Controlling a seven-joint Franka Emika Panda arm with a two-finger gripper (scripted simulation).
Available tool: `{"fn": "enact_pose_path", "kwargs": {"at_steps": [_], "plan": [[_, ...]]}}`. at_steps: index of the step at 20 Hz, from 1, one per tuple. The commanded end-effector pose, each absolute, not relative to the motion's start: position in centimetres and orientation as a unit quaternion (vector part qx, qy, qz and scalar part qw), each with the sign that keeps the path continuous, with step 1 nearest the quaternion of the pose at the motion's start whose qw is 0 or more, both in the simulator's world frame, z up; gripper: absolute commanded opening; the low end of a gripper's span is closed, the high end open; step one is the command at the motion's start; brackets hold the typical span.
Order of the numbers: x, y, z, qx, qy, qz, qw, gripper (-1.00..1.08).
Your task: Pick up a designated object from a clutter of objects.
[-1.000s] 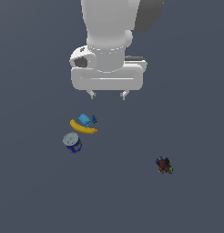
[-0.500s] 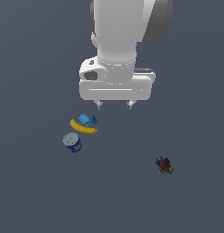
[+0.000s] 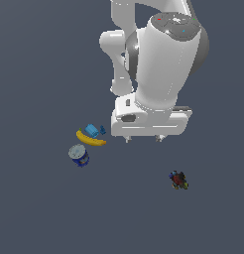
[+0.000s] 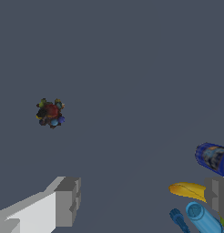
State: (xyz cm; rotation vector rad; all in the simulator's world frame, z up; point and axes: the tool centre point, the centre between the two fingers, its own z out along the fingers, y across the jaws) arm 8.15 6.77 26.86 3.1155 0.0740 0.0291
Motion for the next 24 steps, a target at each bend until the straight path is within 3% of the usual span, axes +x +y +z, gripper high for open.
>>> {"fn": "enact_pose_path", "kwargs": {"at_steps": [1, 12, 24], "plan": [[9.4, 8.7, 25.0, 0.999, 0.031, 0.009, 0.013, 1.00], [13.0, 17.8, 15.9, 0.998, 0.060, 0.005, 0.010, 1.00], [13.6, 24.0, 8.9, 0.997, 0.075, 0.001, 0.001, 1.00]]}}
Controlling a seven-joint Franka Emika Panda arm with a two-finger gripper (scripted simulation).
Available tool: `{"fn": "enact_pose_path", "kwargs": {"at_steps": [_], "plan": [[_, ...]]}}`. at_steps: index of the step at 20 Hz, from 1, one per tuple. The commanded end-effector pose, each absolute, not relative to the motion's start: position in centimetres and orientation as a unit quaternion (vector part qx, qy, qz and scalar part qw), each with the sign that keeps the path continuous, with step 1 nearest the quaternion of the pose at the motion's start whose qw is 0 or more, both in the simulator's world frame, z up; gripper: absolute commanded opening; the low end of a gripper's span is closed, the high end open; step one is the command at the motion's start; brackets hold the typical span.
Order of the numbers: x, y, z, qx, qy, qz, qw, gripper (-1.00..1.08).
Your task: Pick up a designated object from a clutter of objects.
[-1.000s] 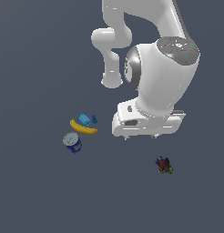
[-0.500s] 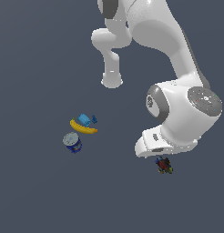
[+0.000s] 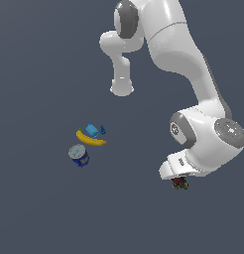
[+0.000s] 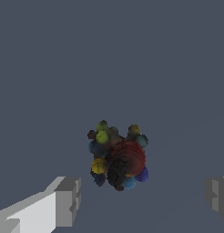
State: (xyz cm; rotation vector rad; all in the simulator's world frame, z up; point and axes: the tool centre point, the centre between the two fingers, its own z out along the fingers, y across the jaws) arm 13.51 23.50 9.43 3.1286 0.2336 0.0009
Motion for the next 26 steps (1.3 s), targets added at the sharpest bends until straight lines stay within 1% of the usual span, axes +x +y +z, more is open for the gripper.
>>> {"fn": "enact_pose_path", "kwargs": {"at_steps": [1, 10, 19, 25, 26], "plan": [[13.6, 24.2, 8.6, 0.997, 0.076, 0.000, 0.001, 1.00], [13.5, 24.7, 7.7, 0.997, 0.077, -0.001, 0.000, 1.00], [13.4, 24.7, 3.3, 0.997, 0.077, 0.000, 0.000, 1.00], [13.5, 24.8, 3.0, 0.997, 0.077, 0.000, 0.000, 1.00], [13.5, 24.8, 3.0, 0.997, 0.077, 0.000, 0.000, -1.00]]}}
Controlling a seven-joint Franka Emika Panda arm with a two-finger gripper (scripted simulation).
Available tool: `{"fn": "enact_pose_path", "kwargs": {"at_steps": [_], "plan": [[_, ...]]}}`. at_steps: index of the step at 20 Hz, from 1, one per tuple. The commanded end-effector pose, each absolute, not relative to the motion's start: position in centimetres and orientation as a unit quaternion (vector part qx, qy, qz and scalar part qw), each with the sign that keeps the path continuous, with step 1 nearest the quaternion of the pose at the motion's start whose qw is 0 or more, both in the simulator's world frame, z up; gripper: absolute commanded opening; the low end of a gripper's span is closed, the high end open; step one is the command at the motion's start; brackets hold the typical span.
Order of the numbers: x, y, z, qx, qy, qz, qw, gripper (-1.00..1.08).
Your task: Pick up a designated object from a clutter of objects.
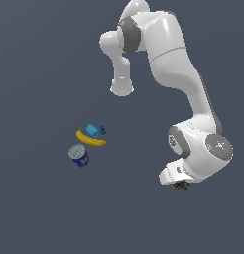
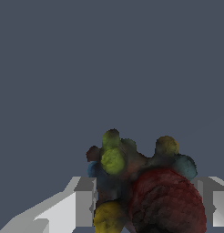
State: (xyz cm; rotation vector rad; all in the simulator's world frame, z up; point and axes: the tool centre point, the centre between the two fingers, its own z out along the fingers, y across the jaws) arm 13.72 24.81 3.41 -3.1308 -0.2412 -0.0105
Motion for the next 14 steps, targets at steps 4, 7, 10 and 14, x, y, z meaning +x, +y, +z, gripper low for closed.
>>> {"fn": "enact_pose_path", "kwargs": {"at_steps": [4, 7, 10, 14], "plan": [[13.52, 24.75, 2.98, -0.997, -0.077, 0.000, 0.000, -1.00], [13.52, 24.75, 2.98, -0.997, -0.077, 0.000, 0.000, -1.00], [13.73, 24.82, 3.42, -0.997, -0.077, -0.003, 0.001, -1.00], [13.68, 24.55, 3.66, -0.997, -0.077, -0.003, 0.001, -1.00]]}}
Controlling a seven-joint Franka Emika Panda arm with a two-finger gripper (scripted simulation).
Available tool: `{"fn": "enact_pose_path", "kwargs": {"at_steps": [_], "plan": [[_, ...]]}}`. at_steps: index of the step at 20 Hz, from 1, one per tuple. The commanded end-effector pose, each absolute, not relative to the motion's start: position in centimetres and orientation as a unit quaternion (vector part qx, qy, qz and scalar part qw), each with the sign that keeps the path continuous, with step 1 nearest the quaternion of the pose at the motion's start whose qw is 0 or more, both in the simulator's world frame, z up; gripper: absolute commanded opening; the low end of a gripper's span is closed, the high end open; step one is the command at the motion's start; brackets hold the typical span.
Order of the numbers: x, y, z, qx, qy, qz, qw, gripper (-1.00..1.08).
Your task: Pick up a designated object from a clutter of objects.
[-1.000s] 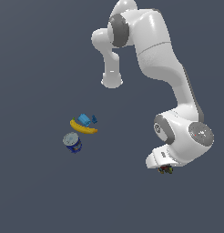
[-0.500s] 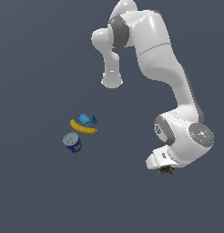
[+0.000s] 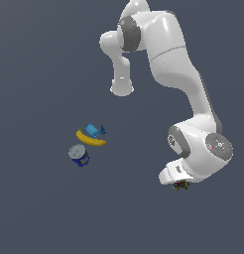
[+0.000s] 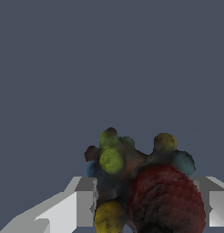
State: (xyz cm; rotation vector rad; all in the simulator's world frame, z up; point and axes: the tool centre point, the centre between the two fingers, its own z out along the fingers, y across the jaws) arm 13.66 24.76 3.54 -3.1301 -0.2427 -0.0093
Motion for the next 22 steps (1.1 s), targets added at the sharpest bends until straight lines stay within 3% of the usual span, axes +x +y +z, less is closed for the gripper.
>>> {"fn": "enact_pose_path", "kwargs": {"at_steps": [1, 11, 22], "plan": [[13.7, 24.4, 3.8, -0.997, -0.077, -0.003, 0.001, -1.00], [13.0, 20.5, 7.2, -0.997, -0.077, -0.003, 0.001, -1.00], [11.5, 11.1, 15.6, -0.997, -0.077, -0.002, 0.000, -1.00]]}}
